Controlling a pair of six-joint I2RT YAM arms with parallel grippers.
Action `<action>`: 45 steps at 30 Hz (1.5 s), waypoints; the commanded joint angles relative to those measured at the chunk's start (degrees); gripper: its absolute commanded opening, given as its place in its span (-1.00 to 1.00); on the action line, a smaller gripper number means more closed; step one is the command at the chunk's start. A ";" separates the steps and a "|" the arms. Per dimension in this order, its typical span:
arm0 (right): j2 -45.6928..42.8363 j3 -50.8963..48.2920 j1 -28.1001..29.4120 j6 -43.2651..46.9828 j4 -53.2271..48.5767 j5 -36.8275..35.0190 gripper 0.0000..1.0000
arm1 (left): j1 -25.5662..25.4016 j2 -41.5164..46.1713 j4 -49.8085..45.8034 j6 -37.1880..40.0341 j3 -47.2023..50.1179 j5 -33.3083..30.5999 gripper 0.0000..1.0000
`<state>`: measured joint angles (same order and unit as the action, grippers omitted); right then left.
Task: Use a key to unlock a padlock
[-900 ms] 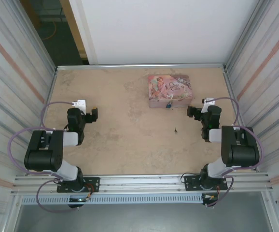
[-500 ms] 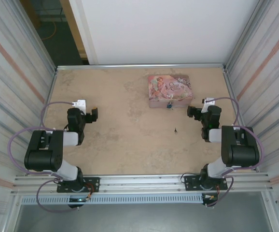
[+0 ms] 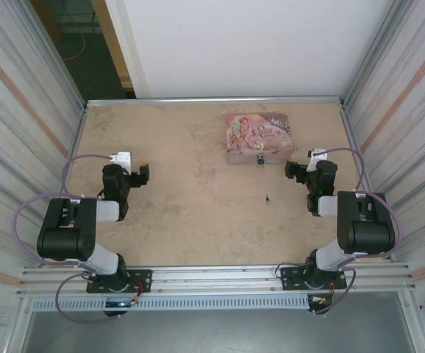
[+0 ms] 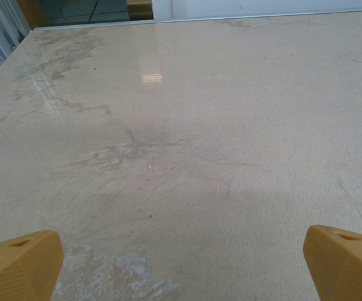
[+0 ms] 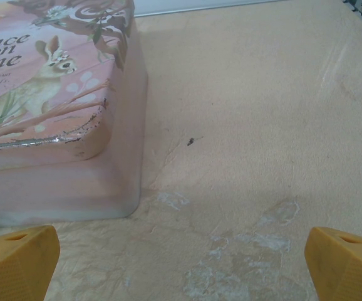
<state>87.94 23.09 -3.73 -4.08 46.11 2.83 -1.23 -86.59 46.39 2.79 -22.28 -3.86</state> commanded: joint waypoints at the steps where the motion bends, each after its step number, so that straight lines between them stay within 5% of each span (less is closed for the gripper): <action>1: 0.43 0.44 0.35 -0.85 -0.42 -0.39 0.98 | -0.35 0.05 -0.07 -0.33 -0.74 0.34 0.97; 10: -2.38 0.63 0.36 -1.77 -3.03 -2.54 0.98 | -0.49 2.24 0.79 0.60 0.26 2.17 0.97; 18: -19.81 0.14 -0.34 -3.01 -17.40 -4.12 0.98 | -3.44 17.57 -14.73 0.56 -2.89 -2.69 0.97; 26: -33.65 5.11 -1.88 -11.54 -40.66 1.07 0.98 | -3.49 20.27 -41.94 -18.39 -16.48 5.75 0.97; 31: -30.08 8.89 -3.49 -19.65 -45.51 12.31 0.98 | -5.71 15.09 -44.81 -26.91 -21.66 17.72 0.97; 45: -5.43 18.21 -10.50 -30.03 -30.16 30.06 0.98 | -20.10 -7.59 -42.30 -34.29 -39.40 27.77 0.92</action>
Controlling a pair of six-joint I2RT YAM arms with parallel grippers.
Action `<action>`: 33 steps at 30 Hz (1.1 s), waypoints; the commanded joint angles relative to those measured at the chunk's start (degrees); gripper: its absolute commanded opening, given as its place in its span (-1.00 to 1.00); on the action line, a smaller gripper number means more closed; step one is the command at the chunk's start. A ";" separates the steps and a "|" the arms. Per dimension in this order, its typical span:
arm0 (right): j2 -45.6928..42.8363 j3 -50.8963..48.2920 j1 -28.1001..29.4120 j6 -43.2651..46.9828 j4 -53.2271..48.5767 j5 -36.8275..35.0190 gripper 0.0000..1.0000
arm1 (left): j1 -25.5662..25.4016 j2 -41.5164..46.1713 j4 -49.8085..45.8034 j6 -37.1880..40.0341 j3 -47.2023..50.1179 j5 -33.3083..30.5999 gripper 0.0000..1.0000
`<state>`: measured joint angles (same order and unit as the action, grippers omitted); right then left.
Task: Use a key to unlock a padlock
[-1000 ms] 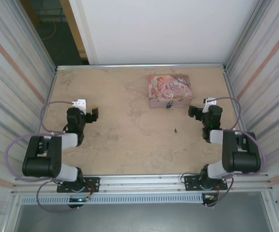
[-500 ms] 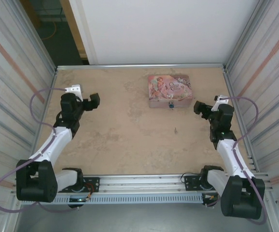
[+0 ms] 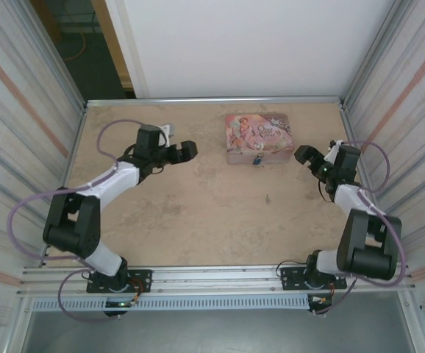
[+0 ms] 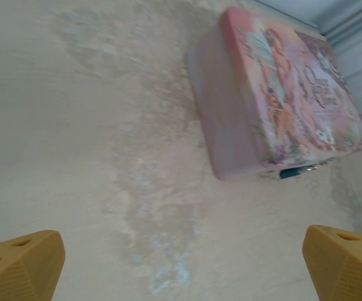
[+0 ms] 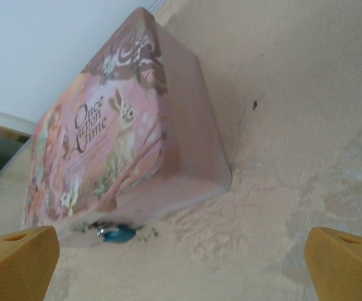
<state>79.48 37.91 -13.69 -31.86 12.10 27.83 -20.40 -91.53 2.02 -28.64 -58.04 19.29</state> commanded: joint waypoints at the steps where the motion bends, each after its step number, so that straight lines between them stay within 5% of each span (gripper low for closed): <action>1: 4.94 4.79 -0.54 -2.16 4.19 5.67 0.98 | -1.49 -4.59 2.89 -3.52 -4.89 5.63 0.91; 16: 24.58 19.00 2.59 -3.04 8.38 11.16 0.98 | -5.73 -28.09 4.25 -9.58 -27.27 12.32 0.80; 33: 24.78 18.93 7.90 2.73 2.35 14.46 0.99 | -10.27 -37.30 0.59 -9.25 -37.32 15.20 0.79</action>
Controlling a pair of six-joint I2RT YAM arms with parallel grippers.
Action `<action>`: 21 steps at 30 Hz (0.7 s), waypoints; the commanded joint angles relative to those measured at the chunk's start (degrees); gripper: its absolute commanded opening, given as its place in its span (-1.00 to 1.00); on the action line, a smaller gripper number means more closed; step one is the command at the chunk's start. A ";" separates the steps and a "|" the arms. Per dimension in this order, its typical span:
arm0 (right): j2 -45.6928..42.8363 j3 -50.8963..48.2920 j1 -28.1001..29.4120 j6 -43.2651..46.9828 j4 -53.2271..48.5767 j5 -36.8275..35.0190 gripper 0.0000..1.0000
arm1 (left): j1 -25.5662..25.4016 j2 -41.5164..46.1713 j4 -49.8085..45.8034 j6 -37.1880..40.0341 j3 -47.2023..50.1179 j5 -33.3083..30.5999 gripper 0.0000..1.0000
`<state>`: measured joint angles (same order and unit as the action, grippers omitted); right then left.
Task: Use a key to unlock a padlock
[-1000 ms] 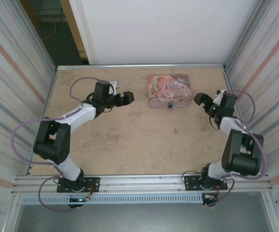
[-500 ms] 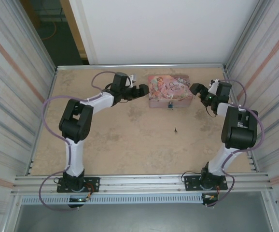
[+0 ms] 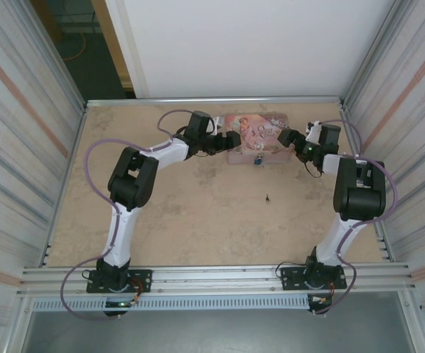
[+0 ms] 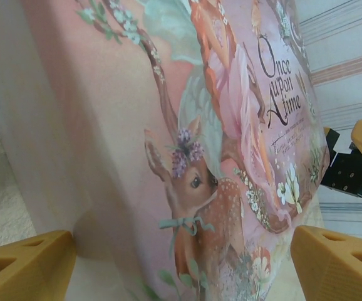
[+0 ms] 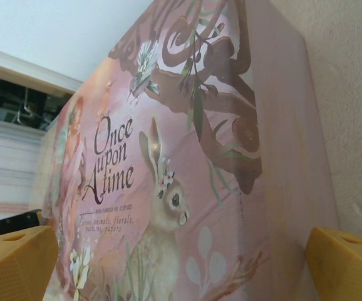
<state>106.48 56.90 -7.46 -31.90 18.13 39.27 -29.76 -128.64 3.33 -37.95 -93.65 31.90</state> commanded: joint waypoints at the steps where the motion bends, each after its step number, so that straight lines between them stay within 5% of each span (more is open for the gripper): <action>1: -2.83 -0.55 1.92 3.04 -3.85 3.10 0.99 | -0.92 0.16 -0.63 0.01 -1.47 2.67 0.79; 21: -13.79 -9.40 18.32 2.79 -6.01 -2.24 0.99 | 0.33 19.39 1.48 1.90 21.26 0.88 0.79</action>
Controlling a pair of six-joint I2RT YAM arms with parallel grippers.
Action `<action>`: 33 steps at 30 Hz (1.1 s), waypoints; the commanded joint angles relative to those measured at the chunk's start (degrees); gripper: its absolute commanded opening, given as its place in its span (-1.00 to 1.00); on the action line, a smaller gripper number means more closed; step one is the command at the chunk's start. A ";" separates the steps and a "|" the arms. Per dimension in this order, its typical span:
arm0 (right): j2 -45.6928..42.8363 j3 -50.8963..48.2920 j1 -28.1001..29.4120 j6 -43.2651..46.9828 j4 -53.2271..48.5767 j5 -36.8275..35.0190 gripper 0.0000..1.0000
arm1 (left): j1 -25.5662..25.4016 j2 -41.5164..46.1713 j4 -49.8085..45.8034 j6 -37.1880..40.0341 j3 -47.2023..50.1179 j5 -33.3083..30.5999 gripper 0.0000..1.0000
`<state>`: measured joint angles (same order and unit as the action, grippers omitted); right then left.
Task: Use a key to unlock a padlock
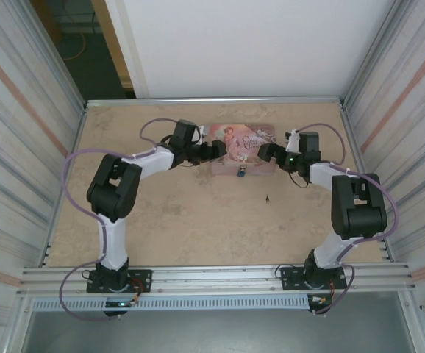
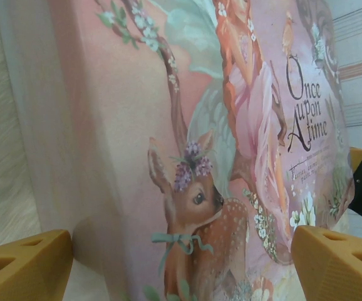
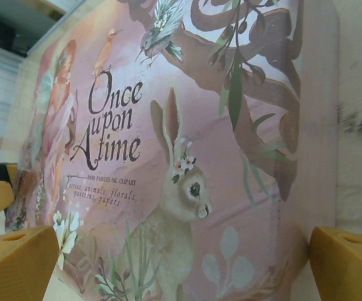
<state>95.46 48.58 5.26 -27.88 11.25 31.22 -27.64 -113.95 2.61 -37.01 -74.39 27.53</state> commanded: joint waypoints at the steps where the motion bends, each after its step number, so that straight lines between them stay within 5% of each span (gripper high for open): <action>1: -3.34 -1.60 6.95 -1.74 1.14 4.99 0.99 | -1.29 5.93 1.47 1.07 3.30 4.88 0.79; 16: -7.58 -7.89 25.15 -8.33 4.76 -9.98 0.98 | 5.73 9.64 -2.21 3.10 7.57 3.44 0.80; 33: -14.53 -6.16 24.89 -6.18 -9.74 -23.62 0.98 | 11.29 10.96 -12.45 9.39 0.74 -0.37 0.97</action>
<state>84.90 41.04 30.04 -35.14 7.33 11.51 -17.91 -106.21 -6.59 -30.57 -71.55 25.78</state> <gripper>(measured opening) 0.992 0.986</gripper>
